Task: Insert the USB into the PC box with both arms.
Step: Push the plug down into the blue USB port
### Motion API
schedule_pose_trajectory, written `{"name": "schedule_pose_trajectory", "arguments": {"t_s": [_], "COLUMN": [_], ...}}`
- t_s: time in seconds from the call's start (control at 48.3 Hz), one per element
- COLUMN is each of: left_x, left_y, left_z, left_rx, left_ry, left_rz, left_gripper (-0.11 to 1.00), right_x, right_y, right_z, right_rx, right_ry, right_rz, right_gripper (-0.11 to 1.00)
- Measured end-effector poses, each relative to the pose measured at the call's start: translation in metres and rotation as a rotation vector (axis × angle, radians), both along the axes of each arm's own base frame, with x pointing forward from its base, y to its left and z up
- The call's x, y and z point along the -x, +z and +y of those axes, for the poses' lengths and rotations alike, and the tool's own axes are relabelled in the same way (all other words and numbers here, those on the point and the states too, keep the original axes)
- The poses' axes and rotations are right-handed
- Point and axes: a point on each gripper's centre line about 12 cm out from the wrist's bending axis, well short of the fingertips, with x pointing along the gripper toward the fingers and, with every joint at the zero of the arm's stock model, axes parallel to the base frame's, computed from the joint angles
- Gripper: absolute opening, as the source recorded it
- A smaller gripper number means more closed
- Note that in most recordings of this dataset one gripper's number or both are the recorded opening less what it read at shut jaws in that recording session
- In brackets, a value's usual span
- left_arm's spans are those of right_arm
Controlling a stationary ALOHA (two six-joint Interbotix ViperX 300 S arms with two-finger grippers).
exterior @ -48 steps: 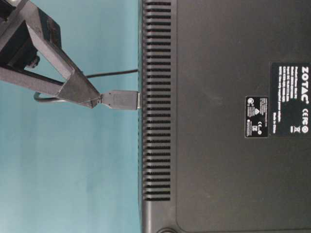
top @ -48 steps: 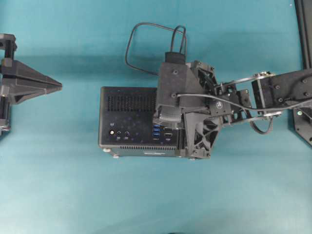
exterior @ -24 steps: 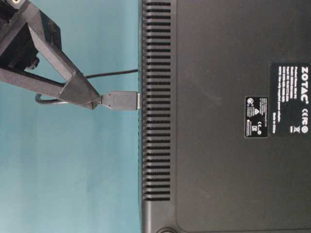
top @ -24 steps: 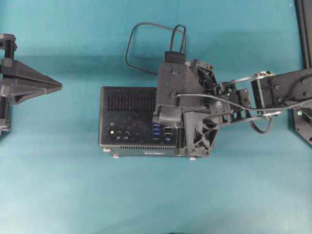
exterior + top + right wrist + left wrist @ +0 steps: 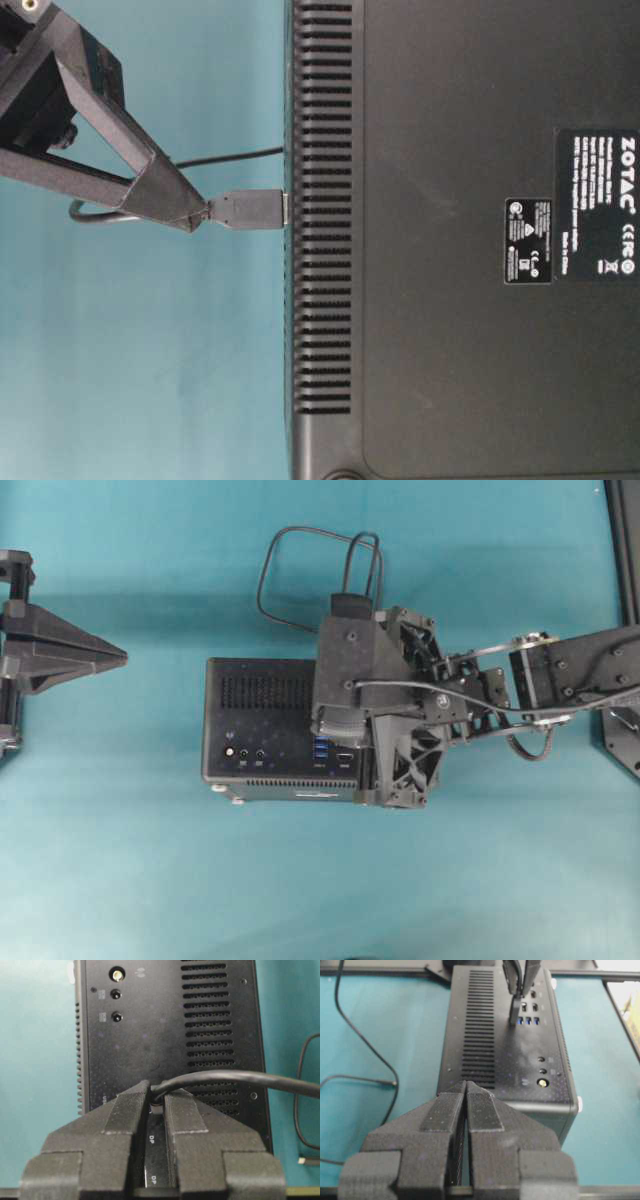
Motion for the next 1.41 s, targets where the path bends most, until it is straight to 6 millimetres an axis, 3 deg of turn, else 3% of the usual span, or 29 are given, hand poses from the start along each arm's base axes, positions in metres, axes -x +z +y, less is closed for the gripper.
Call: {"name": "schedule_pose_trajectory", "arguments": {"t_s": [0.414, 1.014, 1.407], "left_x": [0.0000, 0.0000, 0.0000], "left_y": [0.0000, -0.0001, -0.0007], "left_z": [0.0000, 0.0000, -0.0004], "left_rx": [0.000, 0.012, 0.012], "left_ry": [0.000, 0.002, 0.000], "left_rz": [0.000, -0.003, -0.001], "left_gripper": [0.00, 0.00, 0.00], "right_x": [-0.0003, -0.0014, -0.0014], "right_y": [0.0000, 0.0003, 0.0006], "right_z": [-0.0066, -0.0003, -0.0009], "right_rx": [0.033, 0.021, 0.021], "right_ry": [-0.012, -0.004, -0.008], "right_rz": [0.014, 0.013, 0.014], "right_gripper": [0.08, 0.09, 0.24]}}
